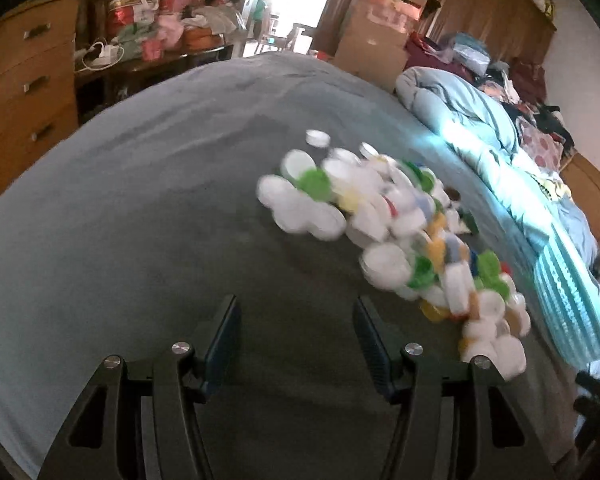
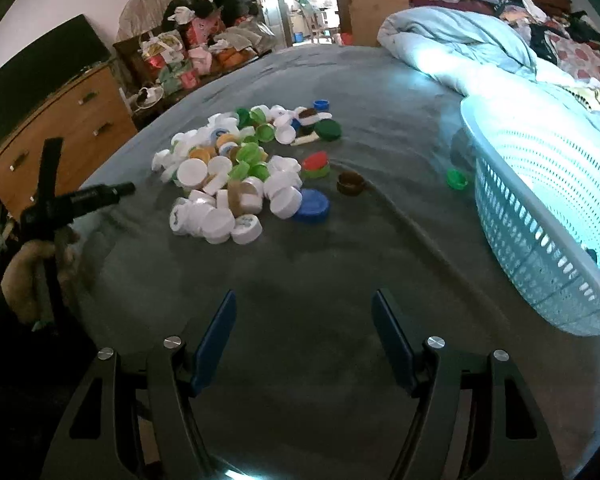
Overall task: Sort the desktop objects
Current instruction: 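Move back to the heap and grasp a white cap with the left tool, then grasp a dark green cap with the right tool while the left tool holds its cap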
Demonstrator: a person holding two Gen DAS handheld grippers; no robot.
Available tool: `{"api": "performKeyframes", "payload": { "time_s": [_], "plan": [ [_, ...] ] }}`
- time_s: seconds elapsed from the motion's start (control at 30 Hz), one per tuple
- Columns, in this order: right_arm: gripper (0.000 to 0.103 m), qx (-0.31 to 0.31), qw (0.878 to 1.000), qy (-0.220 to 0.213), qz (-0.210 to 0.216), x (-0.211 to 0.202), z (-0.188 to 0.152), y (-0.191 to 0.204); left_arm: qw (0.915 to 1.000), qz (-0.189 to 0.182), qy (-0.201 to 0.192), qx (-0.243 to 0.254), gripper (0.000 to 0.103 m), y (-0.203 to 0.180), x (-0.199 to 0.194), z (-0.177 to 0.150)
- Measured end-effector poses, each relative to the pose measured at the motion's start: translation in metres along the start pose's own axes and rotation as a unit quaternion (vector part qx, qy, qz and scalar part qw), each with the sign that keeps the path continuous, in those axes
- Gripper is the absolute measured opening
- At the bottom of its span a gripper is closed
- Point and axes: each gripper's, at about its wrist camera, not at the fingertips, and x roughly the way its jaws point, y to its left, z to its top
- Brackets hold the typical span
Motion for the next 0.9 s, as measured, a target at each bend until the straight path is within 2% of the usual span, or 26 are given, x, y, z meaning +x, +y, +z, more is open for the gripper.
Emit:
{"api": "performKeyframes", "payload": {
  "time_s": [0.1,0.23,0.37,0.4,0.43,0.47,0.5,0.57,0.67,0.83,0.9],
  "plan": [
    [0.065,0.002,1.000,0.008,-0.001,0.006,0.000,0.001,0.9998,-0.016,0.005,0.007,0.062,0.003,0.012,0.019],
    [0.065,-0.008,1.000,0.017,0.000,0.012,0.002,0.008,0.9994,-0.011,0.021,0.025,0.062,-0.003,0.039,0.037],
    [0.065,-0.012,1.000,0.026,0.000,0.016,0.004,0.011,0.9994,-0.023,0.025,0.002,0.060,-0.002,0.057,0.049],
    [0.065,-0.014,0.999,0.029,0.000,0.017,0.004,0.011,0.9993,-0.023,0.028,-0.003,0.058,0.000,0.060,0.051],
    [0.065,-0.015,0.999,0.030,0.001,0.018,0.004,0.011,0.9992,-0.021,0.032,-0.006,0.034,0.000,0.063,0.051],
    [0.062,-0.014,0.999,0.029,0.002,0.018,0.005,0.011,0.9992,-0.017,0.036,-0.007,0.033,0.001,0.064,0.050],
    [0.053,-0.012,1.000,0.022,0.003,0.016,0.006,0.011,0.9992,-0.018,0.034,-0.007,0.033,0.002,0.063,0.049],
    [0.041,-0.004,1.000,0.003,0.000,0.013,0.010,0.009,0.9995,-0.019,0.024,-0.008,0.033,0.004,0.057,0.046],
    [0.041,0.022,0.999,-0.024,-0.013,0.014,0.021,-0.001,0.9994,-0.020,0.020,-0.017,0.033,0.009,0.056,0.043],
    [0.041,0.077,0.997,-0.025,-0.016,0.042,0.046,-0.029,0.9998,-0.015,0.010,-0.013,0.033,0.008,0.055,0.041],
    [0.041,0.074,0.997,-0.025,-0.016,0.049,0.057,-0.030,0.9998,-0.012,-0.004,-0.015,0.033,0.010,0.046,0.042]
  ]
}}
